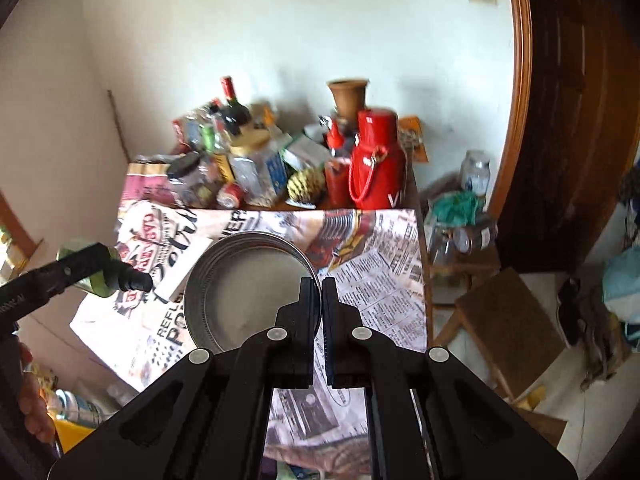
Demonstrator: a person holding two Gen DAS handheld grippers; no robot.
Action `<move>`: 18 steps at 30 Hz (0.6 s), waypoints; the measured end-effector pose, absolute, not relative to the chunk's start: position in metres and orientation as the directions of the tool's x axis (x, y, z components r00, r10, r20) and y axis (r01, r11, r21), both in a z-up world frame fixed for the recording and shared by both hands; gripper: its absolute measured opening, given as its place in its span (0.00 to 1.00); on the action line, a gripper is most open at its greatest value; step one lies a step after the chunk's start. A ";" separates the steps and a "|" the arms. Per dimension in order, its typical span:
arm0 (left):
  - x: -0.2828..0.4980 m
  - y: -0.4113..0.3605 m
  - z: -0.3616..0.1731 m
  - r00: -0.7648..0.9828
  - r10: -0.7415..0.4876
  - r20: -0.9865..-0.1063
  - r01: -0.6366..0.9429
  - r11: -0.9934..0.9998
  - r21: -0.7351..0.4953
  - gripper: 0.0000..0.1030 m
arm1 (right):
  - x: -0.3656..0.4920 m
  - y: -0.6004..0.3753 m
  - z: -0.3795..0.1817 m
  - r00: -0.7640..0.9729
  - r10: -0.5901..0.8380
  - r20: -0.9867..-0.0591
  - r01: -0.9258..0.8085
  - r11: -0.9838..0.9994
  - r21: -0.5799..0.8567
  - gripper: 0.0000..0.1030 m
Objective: Collect trash
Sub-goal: 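Lift the green bottle and tin lid and carry both down toward the bin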
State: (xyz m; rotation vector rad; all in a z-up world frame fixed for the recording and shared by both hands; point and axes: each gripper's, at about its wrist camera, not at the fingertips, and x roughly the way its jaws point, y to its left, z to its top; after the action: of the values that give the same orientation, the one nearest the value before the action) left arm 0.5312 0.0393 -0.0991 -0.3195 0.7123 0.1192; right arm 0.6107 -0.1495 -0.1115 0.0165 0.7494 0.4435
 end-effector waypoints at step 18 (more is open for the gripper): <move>0.398 0.012 -0.029 0.846 -0.001 -0.533 -0.136 0.967 -0.216 0.62 | 0.475 -0.160 -0.058 0.726 0.432 -0.535 -0.422 0.894 0.149 0.03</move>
State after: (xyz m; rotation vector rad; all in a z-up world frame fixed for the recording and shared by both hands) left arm 0.3982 0.0122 -0.0294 -0.2514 0.5596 0.0720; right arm 0.4755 -0.1603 -0.0579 0.0180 0.5939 0.4704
